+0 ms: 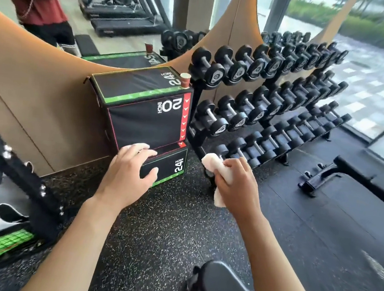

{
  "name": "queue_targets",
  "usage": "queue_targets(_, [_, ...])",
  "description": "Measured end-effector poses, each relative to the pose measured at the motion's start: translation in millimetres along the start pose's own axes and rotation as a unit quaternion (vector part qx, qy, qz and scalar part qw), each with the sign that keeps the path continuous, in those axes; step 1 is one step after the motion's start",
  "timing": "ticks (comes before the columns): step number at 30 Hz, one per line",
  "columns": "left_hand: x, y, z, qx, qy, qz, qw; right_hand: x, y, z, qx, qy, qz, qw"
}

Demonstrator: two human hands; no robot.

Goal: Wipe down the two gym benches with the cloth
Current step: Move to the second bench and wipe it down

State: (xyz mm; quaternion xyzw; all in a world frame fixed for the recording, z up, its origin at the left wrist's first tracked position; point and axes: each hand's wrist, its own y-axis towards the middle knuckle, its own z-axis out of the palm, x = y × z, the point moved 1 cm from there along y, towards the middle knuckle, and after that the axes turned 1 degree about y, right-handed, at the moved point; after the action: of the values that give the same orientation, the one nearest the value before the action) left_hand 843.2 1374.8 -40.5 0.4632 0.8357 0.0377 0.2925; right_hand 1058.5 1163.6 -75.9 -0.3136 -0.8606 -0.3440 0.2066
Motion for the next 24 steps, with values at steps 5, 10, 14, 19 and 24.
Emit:
queue_targets(5, [33.3,35.6,-6.0,0.006,-0.032,0.01,0.999,19.0,17.9,26.7,0.007,0.0,0.024,1.0])
queue_targets(10, [53.1,50.1,6.0,0.019,-0.061,0.001,0.998,22.4,38.9,47.2,0.021,-0.015,0.03,0.999])
queue_targets(14, [61.7,68.3,17.6,0.032,-0.068,-0.002,0.997,13.6,58.3,59.7,0.013,-0.004,0.047,0.999])
queue_targets(19, [64.0,117.2,37.1,0.043,-0.054,0.009,0.998,-13.8,88.9,78.7,0.001,0.026,0.068,0.997])
queue_targets(24, [46.8,182.4,74.5,0.071,-0.032,0.029,0.997,-59.2,131.5,91.2,-0.005,0.057,0.092,0.994])
